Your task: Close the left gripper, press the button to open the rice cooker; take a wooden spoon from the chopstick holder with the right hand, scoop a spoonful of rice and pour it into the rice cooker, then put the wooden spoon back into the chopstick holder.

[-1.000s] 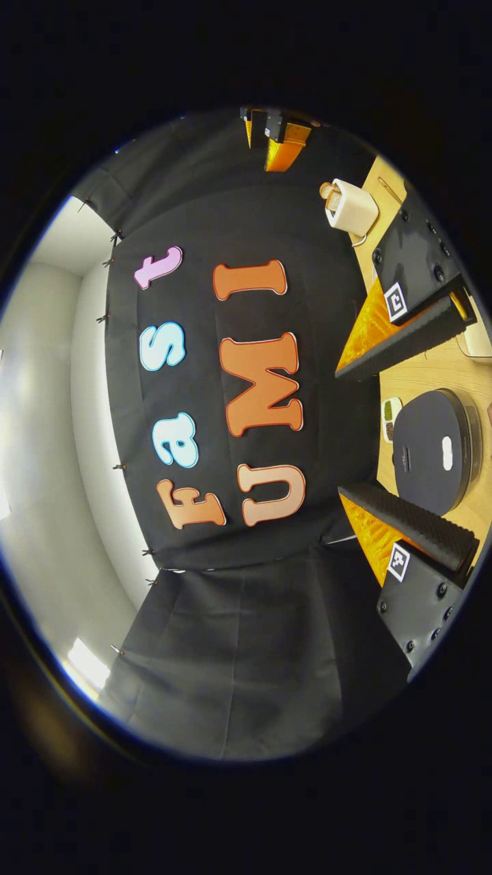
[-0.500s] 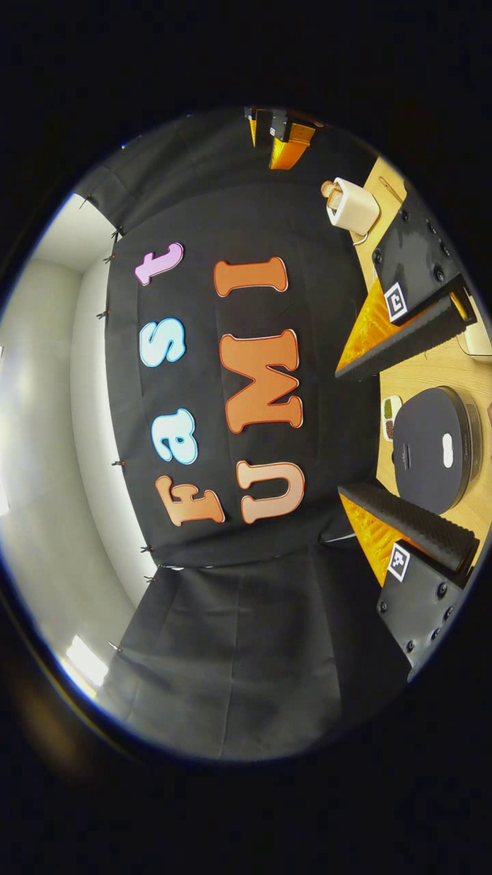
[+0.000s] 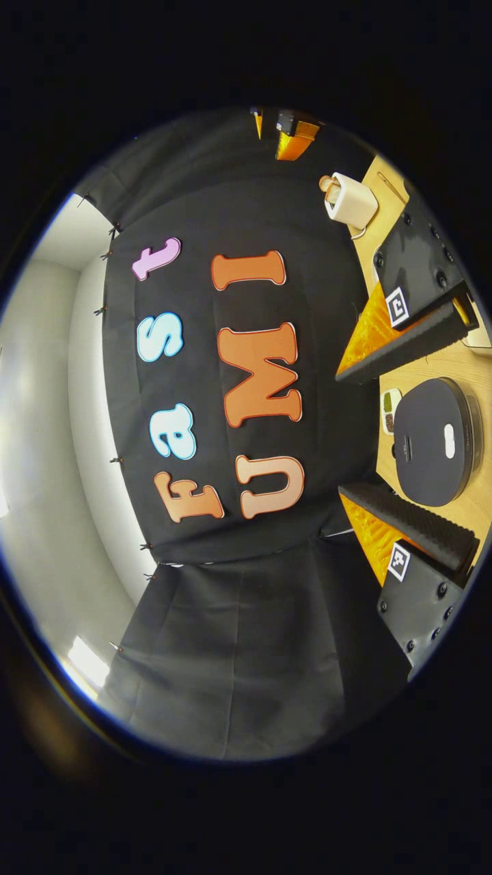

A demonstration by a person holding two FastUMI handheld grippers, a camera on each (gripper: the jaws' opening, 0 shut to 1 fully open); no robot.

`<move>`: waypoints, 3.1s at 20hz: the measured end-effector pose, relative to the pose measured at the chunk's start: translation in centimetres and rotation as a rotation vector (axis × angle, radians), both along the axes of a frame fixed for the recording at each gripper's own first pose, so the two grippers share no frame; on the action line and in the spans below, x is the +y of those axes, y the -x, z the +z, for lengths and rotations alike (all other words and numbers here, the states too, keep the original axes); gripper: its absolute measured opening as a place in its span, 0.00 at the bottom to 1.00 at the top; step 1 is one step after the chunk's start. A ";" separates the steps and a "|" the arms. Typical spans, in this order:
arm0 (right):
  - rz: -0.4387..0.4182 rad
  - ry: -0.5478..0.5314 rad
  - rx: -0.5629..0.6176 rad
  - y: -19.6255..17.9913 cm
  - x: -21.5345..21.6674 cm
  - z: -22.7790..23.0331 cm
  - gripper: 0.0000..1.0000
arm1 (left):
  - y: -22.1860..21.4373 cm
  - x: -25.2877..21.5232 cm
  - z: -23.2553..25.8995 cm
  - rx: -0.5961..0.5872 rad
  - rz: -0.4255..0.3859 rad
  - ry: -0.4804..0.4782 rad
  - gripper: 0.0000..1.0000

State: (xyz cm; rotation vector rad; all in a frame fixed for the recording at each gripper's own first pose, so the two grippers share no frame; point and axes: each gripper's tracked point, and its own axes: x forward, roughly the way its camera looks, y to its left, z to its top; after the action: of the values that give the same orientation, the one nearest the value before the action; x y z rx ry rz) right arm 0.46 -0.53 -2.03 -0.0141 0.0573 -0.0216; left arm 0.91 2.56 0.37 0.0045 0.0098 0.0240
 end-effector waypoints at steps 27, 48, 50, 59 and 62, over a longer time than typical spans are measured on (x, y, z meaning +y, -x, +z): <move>-0.089 0.038 0.215 1.3 -4.2 -8.4 0.95 | -4.4 2.8 -23.4 1.045 0.013 0.470 0.06; -0.127 0.004 0.417 3.5 -5.7 -15.8 0.95 | -3.9 1.1 -27.7 1.090 0.013 0.512 0.06; -0.127 0.013 0.443 3.9 -6.3 -16.5 0.95 | -4.0 1.1 -26.5 1.035 0.010 0.492 0.06; -0.095 -0.106 0.575 5.3 -5.7 -21.0 0.95 | -7.5 3.3 -12.1 0.519 0.047 0.237 0.06; -0.090 -0.119 0.600 5.0 -6.0 -22.1 0.95 | -5.7 1.6 -9.0 0.443 0.029 0.187 0.06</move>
State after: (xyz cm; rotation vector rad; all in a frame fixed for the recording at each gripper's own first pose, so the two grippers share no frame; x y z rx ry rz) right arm -4.57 -6.53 -24.08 0.1015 0.6588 -0.1036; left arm 6.65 4.14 -8.60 -0.1779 0.4553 0.0504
